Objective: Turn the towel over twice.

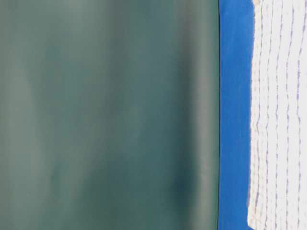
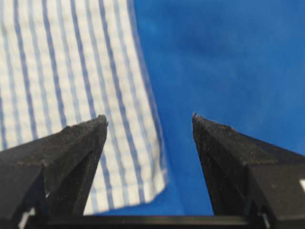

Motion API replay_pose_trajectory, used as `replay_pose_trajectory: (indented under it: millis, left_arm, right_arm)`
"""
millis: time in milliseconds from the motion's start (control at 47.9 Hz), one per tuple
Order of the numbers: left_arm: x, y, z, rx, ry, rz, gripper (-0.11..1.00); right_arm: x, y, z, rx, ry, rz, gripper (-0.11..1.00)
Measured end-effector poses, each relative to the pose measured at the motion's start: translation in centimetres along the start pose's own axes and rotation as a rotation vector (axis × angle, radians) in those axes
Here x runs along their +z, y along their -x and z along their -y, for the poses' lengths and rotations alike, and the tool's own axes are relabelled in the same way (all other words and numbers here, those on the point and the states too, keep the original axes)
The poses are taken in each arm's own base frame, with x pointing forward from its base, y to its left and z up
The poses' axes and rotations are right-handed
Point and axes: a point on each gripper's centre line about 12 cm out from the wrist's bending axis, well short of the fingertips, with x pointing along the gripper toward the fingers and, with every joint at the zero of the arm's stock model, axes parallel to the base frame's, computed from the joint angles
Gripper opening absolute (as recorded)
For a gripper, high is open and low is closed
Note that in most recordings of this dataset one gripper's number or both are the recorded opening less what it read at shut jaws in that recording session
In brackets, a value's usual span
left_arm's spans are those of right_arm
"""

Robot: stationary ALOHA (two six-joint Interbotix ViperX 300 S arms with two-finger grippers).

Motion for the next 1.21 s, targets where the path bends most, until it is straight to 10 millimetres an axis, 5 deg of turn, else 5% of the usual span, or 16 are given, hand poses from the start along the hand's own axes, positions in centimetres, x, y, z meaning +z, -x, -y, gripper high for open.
replay_pose_trajectory:
  millis: [209, 584, 814, 1210]
  left_arm:
    - [2.5, 3.7, -1.5, 0.049, 0.028, 0.166, 0.66]
    - [1.8, 9.8, -4.1, 0.18, 0.037, 0.363, 0.66]
    - [-0.2, 11.3, -4.6, 0.232, 0.031, 0.45, 0.66]
    - [-0.7, 11.6, -4.7, 0.244, 0.032, 0.474, 0.66]
  right_arm:
    - [2.2, 3.2, 2.1, 0.018, 0.105, 0.223, 0.64]
    - [3.1, 9.5, 7.2, 0.037, 0.18, 0.551, 0.64]
    - [0.7, 9.8, 9.5, 0.05, 0.143, 0.584, 0.63]
    - [0.5, 9.7, 9.5, 0.052, 0.132, 0.581, 0.63]
